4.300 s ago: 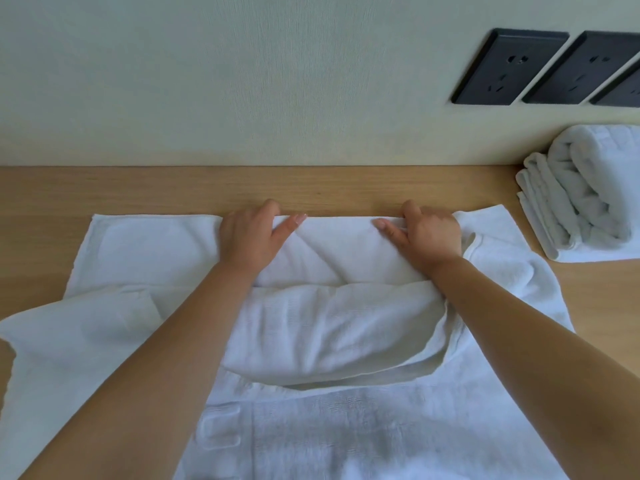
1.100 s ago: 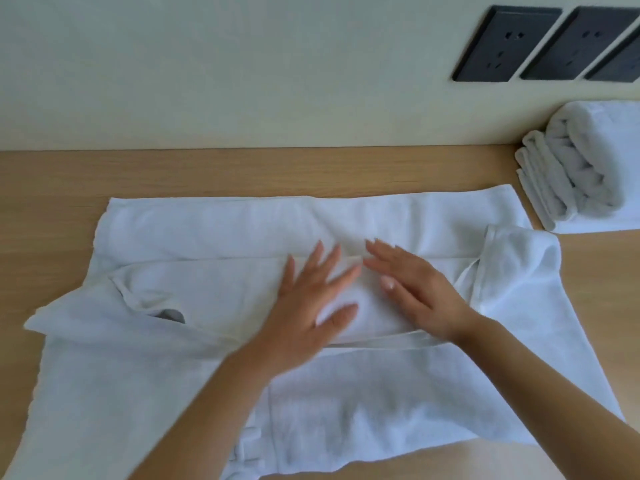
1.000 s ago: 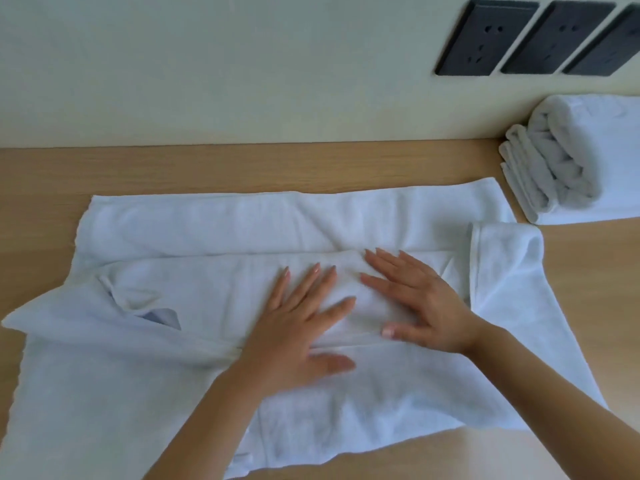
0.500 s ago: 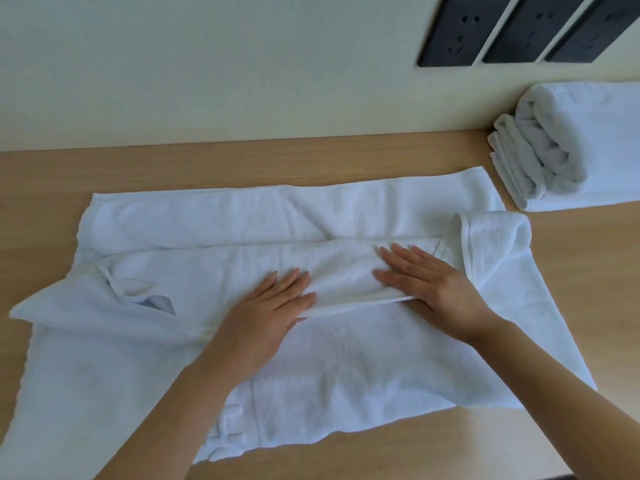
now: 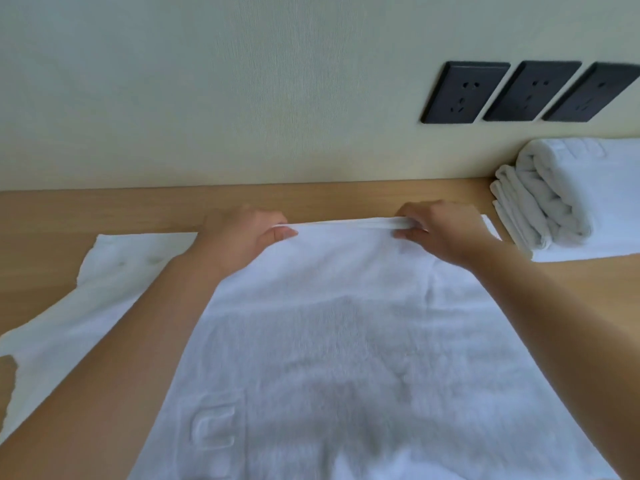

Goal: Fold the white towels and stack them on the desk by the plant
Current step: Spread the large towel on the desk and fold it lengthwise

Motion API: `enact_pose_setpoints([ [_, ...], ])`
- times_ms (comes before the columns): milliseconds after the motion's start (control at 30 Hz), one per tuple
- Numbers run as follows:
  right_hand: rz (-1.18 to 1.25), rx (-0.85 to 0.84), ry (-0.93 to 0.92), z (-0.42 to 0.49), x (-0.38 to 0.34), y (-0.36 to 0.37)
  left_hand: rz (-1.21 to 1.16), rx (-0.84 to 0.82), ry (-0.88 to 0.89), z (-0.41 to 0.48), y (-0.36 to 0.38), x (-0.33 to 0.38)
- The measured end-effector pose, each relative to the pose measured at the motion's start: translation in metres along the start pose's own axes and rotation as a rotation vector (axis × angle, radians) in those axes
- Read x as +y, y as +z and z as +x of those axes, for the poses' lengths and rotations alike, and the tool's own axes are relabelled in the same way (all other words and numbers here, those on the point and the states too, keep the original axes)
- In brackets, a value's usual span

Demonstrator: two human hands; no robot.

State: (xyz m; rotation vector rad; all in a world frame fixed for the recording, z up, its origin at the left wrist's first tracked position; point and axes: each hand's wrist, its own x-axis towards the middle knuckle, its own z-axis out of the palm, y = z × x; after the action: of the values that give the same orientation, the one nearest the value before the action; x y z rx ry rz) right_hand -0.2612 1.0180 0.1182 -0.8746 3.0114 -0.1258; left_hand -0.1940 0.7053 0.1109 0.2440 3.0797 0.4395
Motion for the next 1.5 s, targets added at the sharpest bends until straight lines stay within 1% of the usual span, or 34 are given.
enact_pose_setpoints([
  [100,-0.059,0.101,-0.002,0.017,0.011,0.026,0.075,0.019,0.004,0.021,0.015,-0.011],
  [233,-0.116,0.260,-0.020,0.019,0.022,0.055,0.066,0.037,0.020,0.035,0.036,-0.027],
  [300,-0.140,0.289,-0.016,0.016,0.024,0.064,0.077,0.048,0.033,0.036,0.048,-0.032],
  [400,-0.068,0.238,0.069,0.006,0.032,0.070,0.073,0.104,0.008,0.036,0.060,-0.039],
  [500,0.010,0.172,0.139,-0.011,0.054,0.061,0.165,0.279,0.063,0.036,0.062,-0.032],
  [533,0.026,0.159,0.148,-0.017,0.062,0.056,0.157,0.337,0.053,0.035,0.061,-0.018],
  [600,0.111,0.123,0.195,-0.025,0.075,0.047,0.008,0.383,0.049,0.031,0.066,0.025],
  [667,0.277,0.119,0.270,-0.029,0.082,0.038,-0.230,0.310,0.140,0.030,0.076,0.080],
  [700,0.339,0.131,0.285,-0.030,0.083,0.034,-0.311,0.221,0.185,0.032,0.084,0.105],
  [733,0.370,0.129,0.287,-0.030,0.084,0.031,-0.335,0.103,0.195,0.034,0.093,0.127],
  [767,0.404,0.097,0.292,-0.029,0.086,0.028,-0.295,-0.020,0.179,0.037,0.102,0.143],
  [800,0.446,0.038,0.307,-0.029,0.089,0.029,-0.211,-0.099,0.167,0.040,0.111,0.153],
  [867,0.516,-0.100,0.337,-0.027,0.092,0.028,-0.061,-0.107,0.176,0.046,0.131,0.158],
  [933,0.534,-0.187,0.326,-0.024,0.094,0.026,0.022,-0.032,0.198,0.048,0.140,0.155],
  [1033,0.452,-0.224,0.256,-0.020,0.090,0.019,0.068,0.014,0.214,0.047,0.145,0.153],
  [1100,0.404,-0.197,0.208,-0.021,0.089,0.017,0.086,0.011,0.218,0.047,0.144,0.153],
  [1167,0.210,-0.207,0.150,-0.023,0.091,0.018,0.084,0.016,0.213,0.047,0.144,0.153],
  [1233,-0.028,-0.282,0.117,-0.022,0.094,0.016,0.075,-0.006,0.206,0.046,0.142,0.153],
  [1267,-0.099,-0.308,0.103,-0.021,0.095,0.014,0.070,-0.013,0.206,0.046,0.141,0.153],
  [1333,-0.155,-0.313,0.095,-0.021,0.101,0.005,0.058,-0.014,0.199,0.046,0.140,0.153],
  [1367,-0.181,-0.290,0.093,-0.020,0.104,0.000,0.055,-0.012,0.196,0.045,0.138,0.153],
  [1400,-0.217,-0.222,0.074,-0.021,0.106,-0.005,0.056,-0.009,0.192,0.045,0.137,0.154],
  [1500,-0.369,0.070,0.042,-0.021,0.117,-0.011,0.055,-0.013,0.174,0.044,0.135,0.155],
])
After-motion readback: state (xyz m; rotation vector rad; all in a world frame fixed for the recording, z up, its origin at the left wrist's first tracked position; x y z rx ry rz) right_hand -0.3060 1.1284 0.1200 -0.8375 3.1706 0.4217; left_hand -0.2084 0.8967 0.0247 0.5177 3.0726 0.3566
